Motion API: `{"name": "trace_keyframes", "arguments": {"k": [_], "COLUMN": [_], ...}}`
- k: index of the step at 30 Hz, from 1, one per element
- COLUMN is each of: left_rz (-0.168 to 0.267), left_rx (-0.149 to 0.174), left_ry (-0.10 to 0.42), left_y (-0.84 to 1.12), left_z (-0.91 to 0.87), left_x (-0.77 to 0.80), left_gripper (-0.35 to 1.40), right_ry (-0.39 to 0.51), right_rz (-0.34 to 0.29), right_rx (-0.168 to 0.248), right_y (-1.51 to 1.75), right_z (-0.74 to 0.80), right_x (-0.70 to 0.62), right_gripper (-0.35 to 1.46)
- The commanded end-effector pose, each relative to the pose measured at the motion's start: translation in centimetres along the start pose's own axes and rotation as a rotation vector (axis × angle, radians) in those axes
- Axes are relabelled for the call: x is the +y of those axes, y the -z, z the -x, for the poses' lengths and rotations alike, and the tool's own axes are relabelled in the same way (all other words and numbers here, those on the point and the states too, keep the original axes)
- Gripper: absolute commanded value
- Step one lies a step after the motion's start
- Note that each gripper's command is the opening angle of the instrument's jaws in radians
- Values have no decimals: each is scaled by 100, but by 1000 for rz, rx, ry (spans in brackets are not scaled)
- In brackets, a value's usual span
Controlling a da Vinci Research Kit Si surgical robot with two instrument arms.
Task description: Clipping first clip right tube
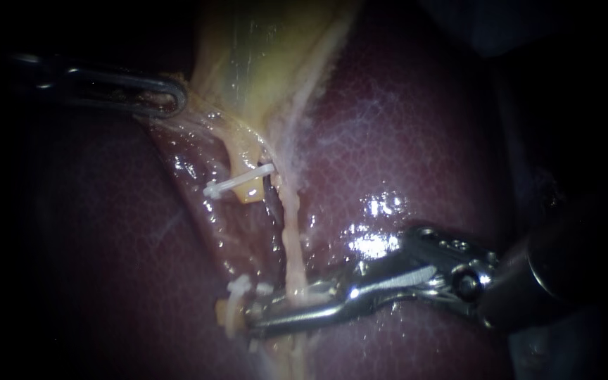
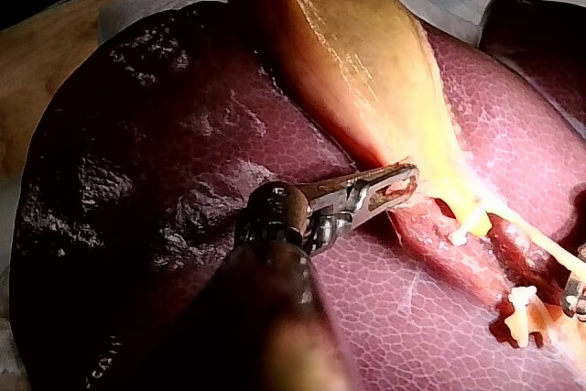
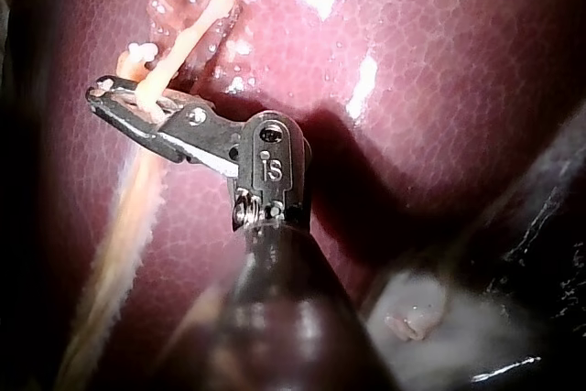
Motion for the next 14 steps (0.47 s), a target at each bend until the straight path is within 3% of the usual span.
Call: {"name": "trace_keyframes", "arguments": {"k": [1, 6, 14], "left_rz": [0, 0, 0], "left_rx": [0, 0, 0], "left_ry": [0, 0, 0], "left_y": [0, 0, 0], "left_z": [0, 0, 0], "left_x": [0, 0, 0], "left_gripper": [-35, -35, -35], "right_ry": [11, 33, 39], "right_rz": [0, 27, 26], "right_rx": [-3, -49, -50], "right_y": [1, 1, 4], "right_z": [0, 0, 0], "right_x": [1, 3, 8], "right_gripper": [-35, -35, -35]}}
